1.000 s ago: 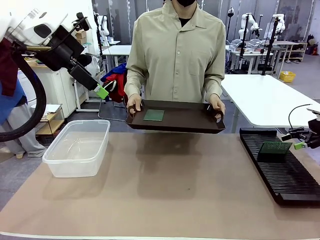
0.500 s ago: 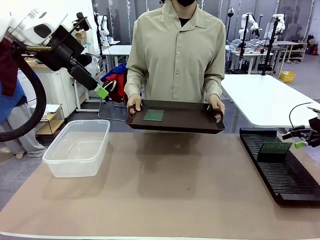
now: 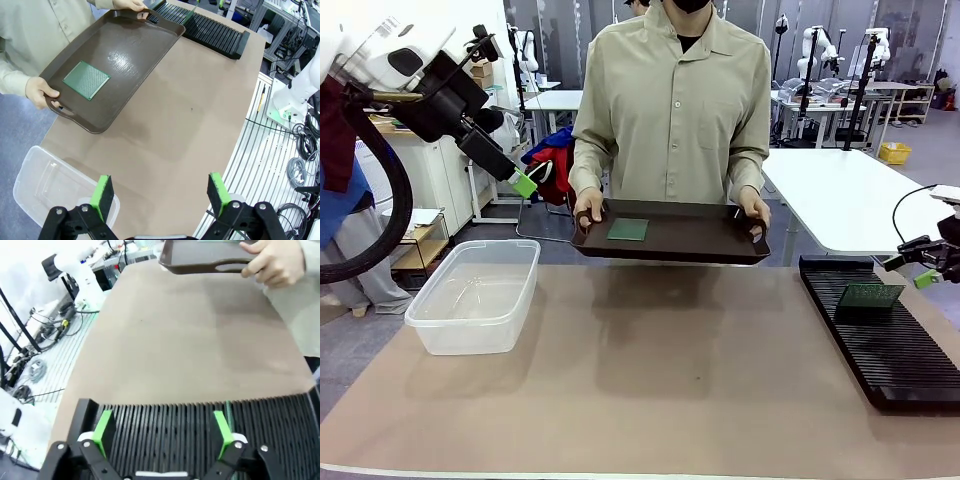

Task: Sort PCBs into racks and boxes based on the side picked up.
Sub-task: Pick up the Blank PCB handed by the Human.

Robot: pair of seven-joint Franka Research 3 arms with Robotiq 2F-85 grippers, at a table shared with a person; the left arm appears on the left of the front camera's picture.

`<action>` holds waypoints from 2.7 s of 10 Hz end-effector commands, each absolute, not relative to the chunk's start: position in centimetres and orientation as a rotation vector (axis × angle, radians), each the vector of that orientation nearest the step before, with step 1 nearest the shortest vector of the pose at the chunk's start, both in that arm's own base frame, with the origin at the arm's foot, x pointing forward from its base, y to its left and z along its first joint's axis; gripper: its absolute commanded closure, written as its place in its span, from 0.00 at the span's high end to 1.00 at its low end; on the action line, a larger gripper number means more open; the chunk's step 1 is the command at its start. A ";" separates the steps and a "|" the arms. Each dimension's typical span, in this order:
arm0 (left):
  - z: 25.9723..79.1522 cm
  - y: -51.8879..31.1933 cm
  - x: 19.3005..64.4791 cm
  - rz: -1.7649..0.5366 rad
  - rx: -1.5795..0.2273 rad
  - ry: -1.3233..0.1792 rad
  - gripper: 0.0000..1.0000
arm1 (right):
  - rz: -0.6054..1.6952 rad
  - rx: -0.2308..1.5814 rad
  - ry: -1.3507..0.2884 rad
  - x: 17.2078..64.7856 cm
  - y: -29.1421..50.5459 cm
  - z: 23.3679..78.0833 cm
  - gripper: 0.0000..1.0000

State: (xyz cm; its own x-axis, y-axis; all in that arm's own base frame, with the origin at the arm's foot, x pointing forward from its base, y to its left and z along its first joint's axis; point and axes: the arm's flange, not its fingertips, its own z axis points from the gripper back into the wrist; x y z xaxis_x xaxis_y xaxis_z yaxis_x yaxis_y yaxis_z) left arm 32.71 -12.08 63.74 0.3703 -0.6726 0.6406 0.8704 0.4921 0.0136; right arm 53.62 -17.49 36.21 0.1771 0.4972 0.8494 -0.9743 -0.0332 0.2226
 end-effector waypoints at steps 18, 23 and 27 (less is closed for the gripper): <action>63.6 -12.1 32.7 -1.020 -0.349 -0.644 1.00 | 1.105 0.734 -0.645 42.1 -10.2 50.2 1.00; 63.6 -12.1 32.7 -1.020 -0.349 -0.644 1.00 | 1.028 0.559 -0.852 39.6 -9.5 53.6 1.00; 63.6 -12.1 32.7 -1.020 -0.349 -0.644 1.00 | 0.981 0.495 -0.919 39.0 -10.8 55.3 1.00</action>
